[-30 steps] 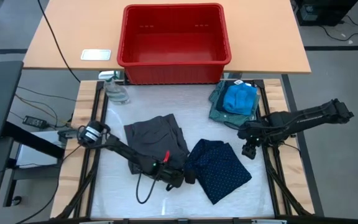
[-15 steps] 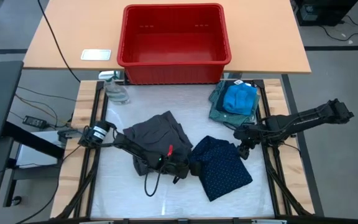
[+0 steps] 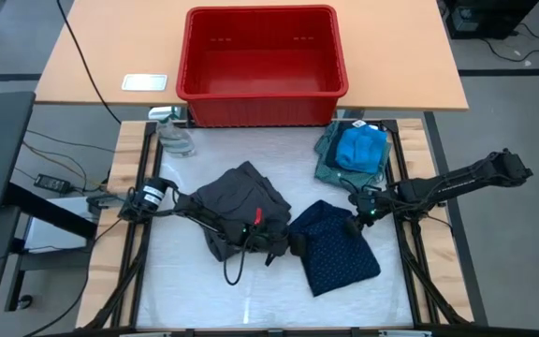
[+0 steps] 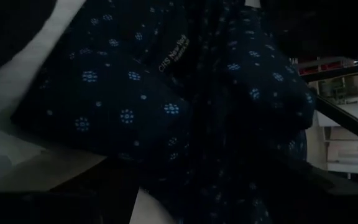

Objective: Fold laundry
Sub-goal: Stack the dark blue polo shirt on top of the gray shorts

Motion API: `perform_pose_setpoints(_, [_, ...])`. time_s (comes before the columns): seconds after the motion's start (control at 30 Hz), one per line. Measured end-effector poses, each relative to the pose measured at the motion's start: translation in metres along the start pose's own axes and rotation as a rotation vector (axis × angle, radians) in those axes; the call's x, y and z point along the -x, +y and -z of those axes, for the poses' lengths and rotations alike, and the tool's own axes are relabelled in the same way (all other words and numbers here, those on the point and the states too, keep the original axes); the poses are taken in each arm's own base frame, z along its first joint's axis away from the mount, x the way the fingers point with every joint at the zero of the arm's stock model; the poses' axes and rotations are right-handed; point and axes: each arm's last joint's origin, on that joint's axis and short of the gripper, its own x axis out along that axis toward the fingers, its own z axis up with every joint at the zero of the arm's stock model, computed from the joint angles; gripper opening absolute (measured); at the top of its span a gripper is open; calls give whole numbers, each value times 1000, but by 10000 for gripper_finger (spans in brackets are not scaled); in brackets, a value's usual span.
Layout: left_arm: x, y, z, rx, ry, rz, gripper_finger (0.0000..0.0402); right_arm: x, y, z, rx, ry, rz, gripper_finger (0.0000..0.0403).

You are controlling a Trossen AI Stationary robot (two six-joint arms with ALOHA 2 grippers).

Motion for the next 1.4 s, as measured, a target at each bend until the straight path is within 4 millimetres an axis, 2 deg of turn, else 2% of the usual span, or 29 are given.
perform_pose_setpoints(0.23, [0, -1, -1, 10, -24, 7, 291, 0, -1, 0, 2, -11, 12, 255])
perform_pose_setpoints(0.37, [-6, 4, -5, 3, -49, 4, 291, 0, -1, 0, -5, -19, 15, 255])
perform_pose_setpoints(0.57, [-10, 0, -9, -35, -34, 68, 291, -1, -2, 0, -41, -28, 29, 255])
perform_pose_setpoints(0.83, [-8, -4, -9, -27, -9, 92, 291, -5, -3, -1, -38, -15, 61, 254])
perform_pose_setpoints(1.03, [2, -15, -11, -85, 6, 118, 291, -5, -3, 0, -38, -9, 56, 254])
perform_pose_setpoints(1.13, [2, -12, -10, -87, 11, 96, 292, -5, -3, -1, -29, -11, 52, 254])
perform_pose_setpoints(1.27, [-2, -7, -9, -51, 10, 65, 310, -5, -2, -1, -4, -31, 43, 254])
perform_pose_setpoints(1.4, [-2, -9, -9, -34, 0, 90, 343, -5, -1, -3, 6, -69, 46, 254])
